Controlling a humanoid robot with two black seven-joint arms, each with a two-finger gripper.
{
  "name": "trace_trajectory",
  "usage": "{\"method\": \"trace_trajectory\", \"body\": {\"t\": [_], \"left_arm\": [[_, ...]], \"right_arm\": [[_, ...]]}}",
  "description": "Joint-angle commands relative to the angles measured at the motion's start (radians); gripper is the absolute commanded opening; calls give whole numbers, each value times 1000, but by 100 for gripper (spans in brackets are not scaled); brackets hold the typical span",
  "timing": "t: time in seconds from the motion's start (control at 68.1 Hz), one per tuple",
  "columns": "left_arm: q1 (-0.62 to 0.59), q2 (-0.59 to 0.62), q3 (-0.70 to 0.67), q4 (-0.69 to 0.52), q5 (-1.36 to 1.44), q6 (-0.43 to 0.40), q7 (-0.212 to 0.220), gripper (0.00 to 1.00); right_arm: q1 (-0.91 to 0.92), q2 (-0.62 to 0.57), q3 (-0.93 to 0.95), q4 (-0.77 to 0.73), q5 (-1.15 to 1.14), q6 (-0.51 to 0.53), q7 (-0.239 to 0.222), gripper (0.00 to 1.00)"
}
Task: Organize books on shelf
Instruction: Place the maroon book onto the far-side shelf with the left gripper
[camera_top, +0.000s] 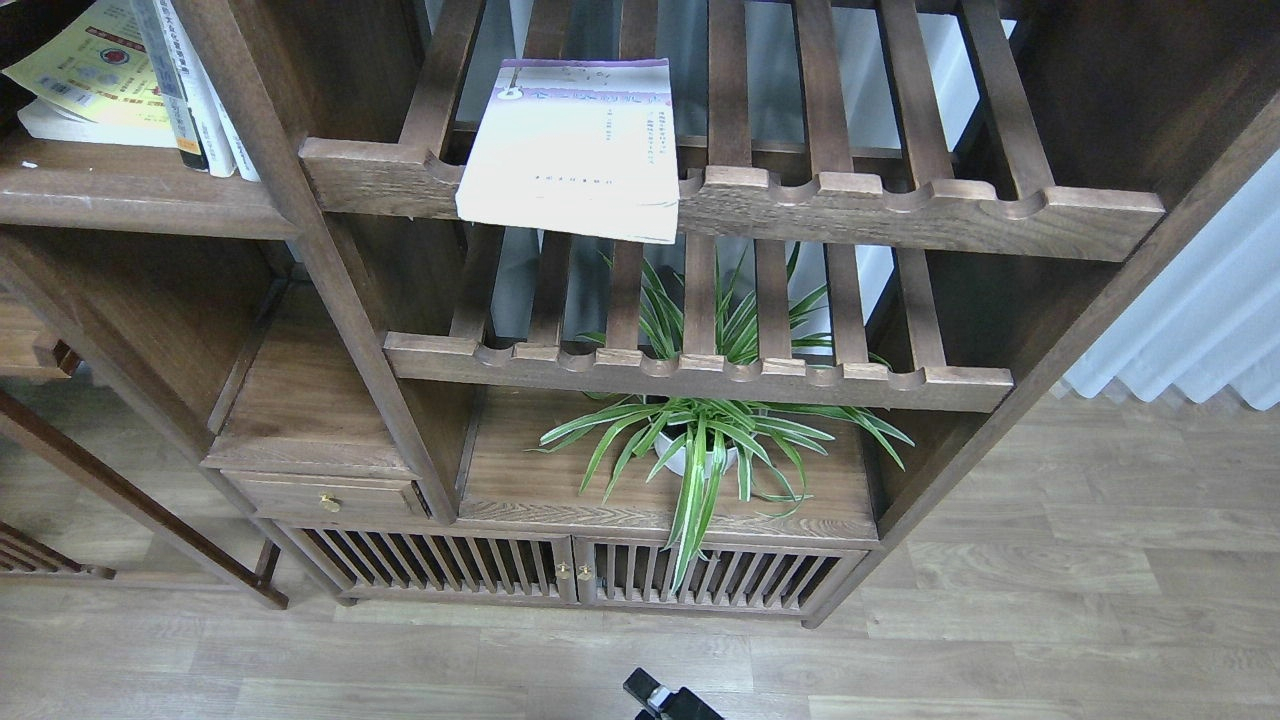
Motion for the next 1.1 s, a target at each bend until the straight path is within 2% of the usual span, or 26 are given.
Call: {"method": "trace_trajectory", "body": {"t": [0.0, 0.47, 0.485, 0.5, 0.676, 0.896, 1.087], "left_arm": [[-16, -3, 38, 20, 0, 0, -1, 10], [-32, -69, 122, 75, 0, 0, -2, 12], [-33, -71, 125, 75, 0, 0, -2, 13], [-33, -75, 137, 71, -4, 0, -2, 19], [17, -88, 141, 32, -48, 0, -6, 38], [117, -59, 112, -34, -131, 0, -6, 42], [175, -55, 26, -74, -134, 0, -6, 47]], "right_arm": [[0, 0, 0, 0, 0, 0, 1, 86], [12, 0, 2, 2, 0, 0, 3, 86], [12, 0, 2, 0, 0, 0, 3, 86], [12, 0, 2, 2, 0, 0, 3, 86], [14, -2, 2, 2, 0, 0, 3, 86], [20, -2, 2, 0, 0, 0, 4, 86], [20, -2, 2, 0, 0, 0, 3, 86]]}}
